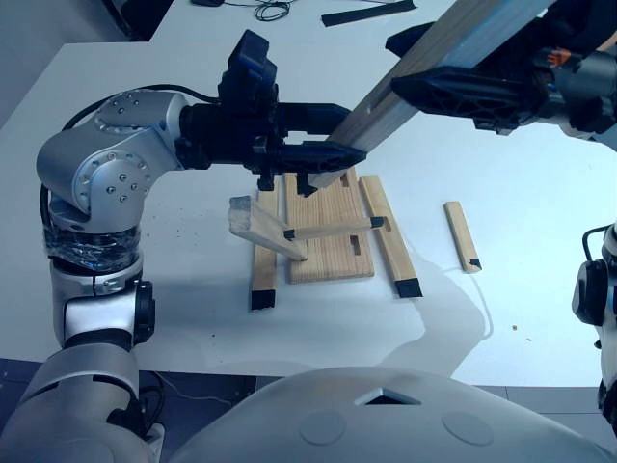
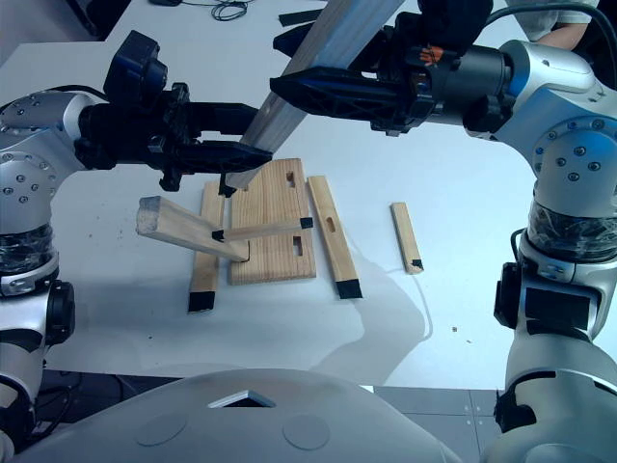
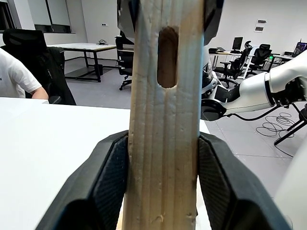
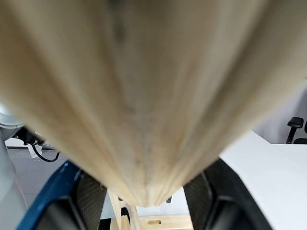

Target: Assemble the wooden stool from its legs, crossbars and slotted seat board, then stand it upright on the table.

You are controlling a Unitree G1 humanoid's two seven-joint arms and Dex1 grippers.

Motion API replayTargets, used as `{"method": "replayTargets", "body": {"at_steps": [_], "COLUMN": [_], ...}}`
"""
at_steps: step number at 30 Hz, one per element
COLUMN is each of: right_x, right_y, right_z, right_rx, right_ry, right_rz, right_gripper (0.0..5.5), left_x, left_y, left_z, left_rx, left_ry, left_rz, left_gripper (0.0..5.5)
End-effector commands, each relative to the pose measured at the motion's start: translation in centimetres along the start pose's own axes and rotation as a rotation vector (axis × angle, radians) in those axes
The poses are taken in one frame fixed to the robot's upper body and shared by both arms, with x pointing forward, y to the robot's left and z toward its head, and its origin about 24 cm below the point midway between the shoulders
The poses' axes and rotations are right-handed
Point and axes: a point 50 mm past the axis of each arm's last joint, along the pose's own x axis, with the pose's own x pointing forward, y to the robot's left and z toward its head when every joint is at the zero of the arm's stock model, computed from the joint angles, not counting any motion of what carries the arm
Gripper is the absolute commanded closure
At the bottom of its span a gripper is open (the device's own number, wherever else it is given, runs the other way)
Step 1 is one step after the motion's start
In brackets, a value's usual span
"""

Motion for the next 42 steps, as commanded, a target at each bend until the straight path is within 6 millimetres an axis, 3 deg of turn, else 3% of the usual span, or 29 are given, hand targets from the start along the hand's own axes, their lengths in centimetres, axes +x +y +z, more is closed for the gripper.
{"method": "replayTargets", "body": {"at_steps": [1, 4, 8, 9, 14, 17, 19, 22, 27, 31, 37, 42], "right_x": [-0.6, -0.8, -1.5, -1.7, -2.5, -2.8, -3.2, -4.5, -6.8, -6.8, -5.6, -5.1], "right_y": [-0.3, -0.7, -1.6, -1.9, -2.5, -2.5, -2.3, -1.5, 0.7, 2.4, 3.9, 4.5], "right_z": [-1.8, -1.6, -0.6, -0.4, -0.2, -0.8, -1.3, -2.5, -4.6, -6.1, -7.4, -8.1], "right_rx": [0.014, -0.008, -0.071, -0.090, -0.153, -0.174, -0.194, -0.213, -0.193, -0.164, -0.122, -0.096], "right_ry": [0.128, 0.113, 0.084, 0.081, 0.084, 0.110, 0.147, 0.233, 0.352, 0.369, 0.330, 0.306], "right_rz": [-0.062, -0.096, -0.182, -0.205, -0.286, -0.305, -0.314, -0.329, -0.333, -0.296, -0.259, -0.252], "right_gripper": [3.47, 3.47, 3.46, 3.45, 3.46, 3.46, 3.46, 3.46, 3.46, 3.46, 3.46, 3.46], "left_x": [-0.8, -0.9, -1.5, -1.8, -3.0, -3.1, -4.0, -7.0, -11.1, -12.0, -11.8, -11.2], "left_y": [0.9, 1.4, 3.6, 4.1, 6.2, 6.0, 5.9, 5.9, 3.0, -0.1, -3.7, -4.7], "left_z": [1.6, 1.3, -0.2, -0.5, -0.7, -0.3, -0.6, -2.9, -8.6, -11.2, -12.2, -11.8], "left_rx": [0.058, 0.037, 0.055, 0.081, 0.146, 0.130, 0.142, 0.176, 0.211, 0.169, 0.088, 0.072], "left_ry": [-0.049, -0.026, 0.074, 0.091, 0.078, 0.033, 0.053, 0.219, 0.562, 0.663, 0.728, 0.727], "left_rz": [0.077, 0.118, 0.311, 0.353, 0.534, 0.489, 0.498, 0.574, 0.525, 0.407, 0.184, 0.102], "left_gripper": [3.47, 3.47, 3.45, 3.06, 2.23, 2.18, 2.18, 2.18, 2.18, 2.18, 2.18, 2.18]}}
